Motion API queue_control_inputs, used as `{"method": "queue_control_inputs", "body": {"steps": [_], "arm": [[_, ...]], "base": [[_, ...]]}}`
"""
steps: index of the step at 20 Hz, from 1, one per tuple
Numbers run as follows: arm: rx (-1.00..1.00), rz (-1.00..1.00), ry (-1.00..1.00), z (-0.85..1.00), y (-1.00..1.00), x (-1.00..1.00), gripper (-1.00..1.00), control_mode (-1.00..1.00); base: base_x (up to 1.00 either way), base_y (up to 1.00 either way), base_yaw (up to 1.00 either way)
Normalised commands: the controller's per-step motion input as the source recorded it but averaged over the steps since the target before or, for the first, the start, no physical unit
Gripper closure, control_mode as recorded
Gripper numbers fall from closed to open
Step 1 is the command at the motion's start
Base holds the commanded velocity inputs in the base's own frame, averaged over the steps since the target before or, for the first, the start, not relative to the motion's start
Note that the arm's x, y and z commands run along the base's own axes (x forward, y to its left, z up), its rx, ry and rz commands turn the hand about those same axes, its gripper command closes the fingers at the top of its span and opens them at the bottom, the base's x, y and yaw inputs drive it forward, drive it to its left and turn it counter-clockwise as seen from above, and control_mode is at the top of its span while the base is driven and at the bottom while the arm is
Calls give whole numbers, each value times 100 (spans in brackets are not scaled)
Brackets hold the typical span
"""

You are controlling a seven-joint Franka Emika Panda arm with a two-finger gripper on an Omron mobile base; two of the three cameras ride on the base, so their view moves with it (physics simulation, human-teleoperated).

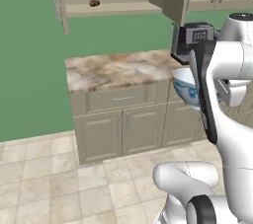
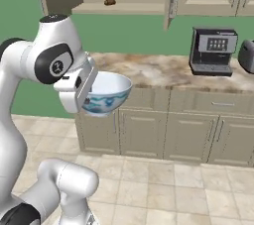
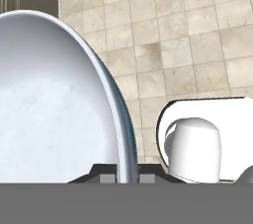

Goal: Pick the mug and place it in the sink. Pick the bowl and place it in the open cabinet and then close the cabinet.

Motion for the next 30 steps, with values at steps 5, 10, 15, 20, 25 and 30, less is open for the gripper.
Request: {"method": "queue_control_inputs", "body": {"steps": [5,10,15,20,25,30], "arm": [[0,0,0,0,0,0,100,100],[0,0,0,0,0,0,100,100],[0,0,0,0,0,0,100,100],[0,0,0,0,0,0,100,100],[0,0,0,0,0,0,100,100],[0,0,0,0,0,0,100,100]], "base": [[98,38,1],[63,0,5],[49,11,2],[57,0,1],[70,0,0],[51,0,0]]}}
